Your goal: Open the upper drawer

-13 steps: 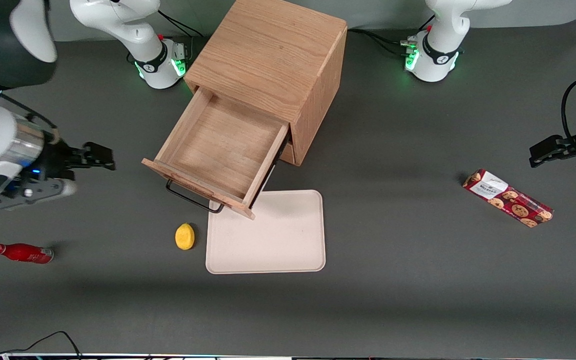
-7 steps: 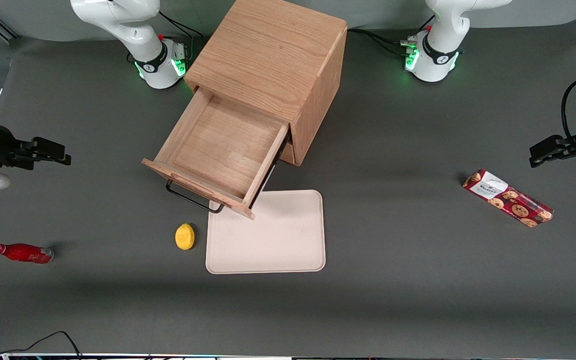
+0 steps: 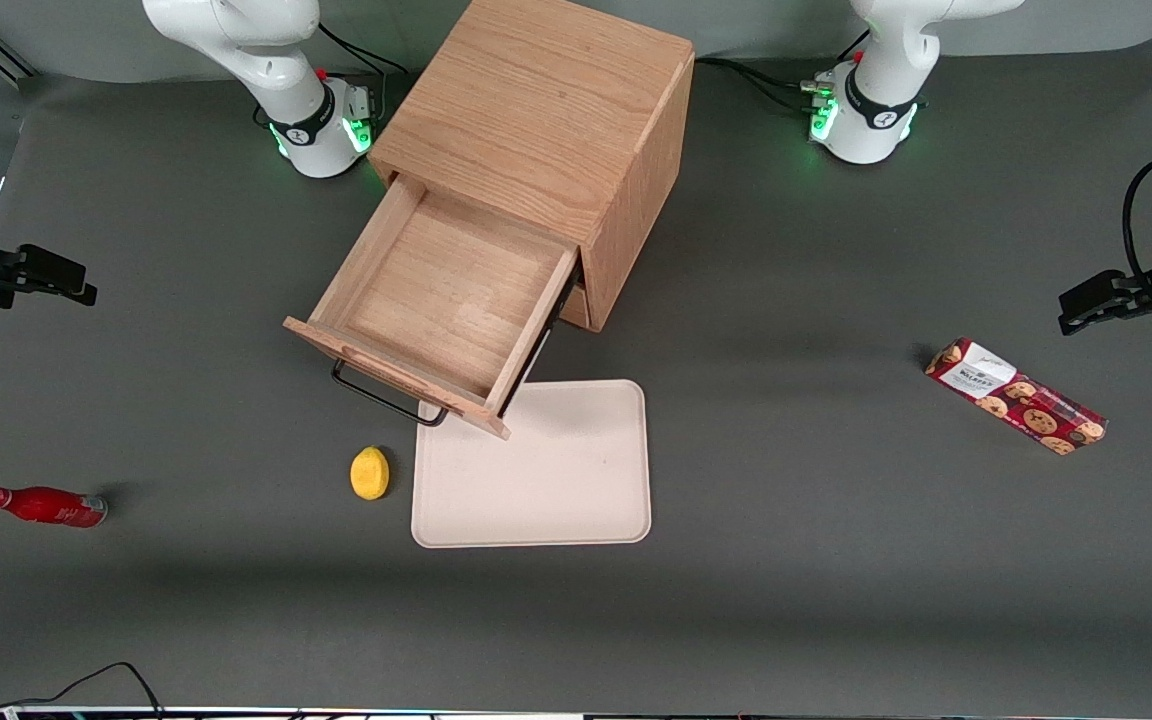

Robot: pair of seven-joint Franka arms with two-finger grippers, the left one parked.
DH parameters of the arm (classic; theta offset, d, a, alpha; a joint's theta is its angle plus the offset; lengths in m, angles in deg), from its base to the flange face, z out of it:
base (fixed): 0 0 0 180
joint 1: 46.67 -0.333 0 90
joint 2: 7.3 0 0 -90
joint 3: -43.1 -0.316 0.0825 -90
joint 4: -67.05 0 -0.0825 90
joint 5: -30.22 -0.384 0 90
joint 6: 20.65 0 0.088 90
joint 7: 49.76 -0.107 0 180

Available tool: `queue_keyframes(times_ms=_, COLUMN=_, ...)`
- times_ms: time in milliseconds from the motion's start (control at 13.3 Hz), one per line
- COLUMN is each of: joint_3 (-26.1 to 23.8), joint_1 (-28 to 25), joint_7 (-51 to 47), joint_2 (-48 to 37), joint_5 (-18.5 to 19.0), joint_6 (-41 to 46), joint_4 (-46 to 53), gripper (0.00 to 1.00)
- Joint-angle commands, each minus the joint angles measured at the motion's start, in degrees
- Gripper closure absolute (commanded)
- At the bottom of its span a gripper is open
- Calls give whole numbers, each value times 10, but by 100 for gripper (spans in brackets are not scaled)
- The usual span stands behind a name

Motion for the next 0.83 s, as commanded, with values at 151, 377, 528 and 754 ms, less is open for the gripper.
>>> queue_keyframes(times_ms=151, joint_3=-8, joint_1=16, joint_7=4, joint_2=-14, joint_5=15, joint_6=-15, joint_4=-2, gripper=0)
queue_keyframes(times_ms=377, joint_3=-7, joint_1=17, joint_7=6, joint_2=-2, joint_5=23, joint_6=-19, joint_4=12, gripper=0)
queue_keyframes(times_ms=528, joint_3=-7, joint_1=22, joint_7=6, joint_2=8, joint_5=23, joint_6=-18, joint_4=31, gripper=0)
queue_keyframes(times_ms=754, joint_3=-7, joint_1=23, joint_7=6, joint_2=11, joint_5=23, joint_6=-17, joint_4=36, gripper=0)
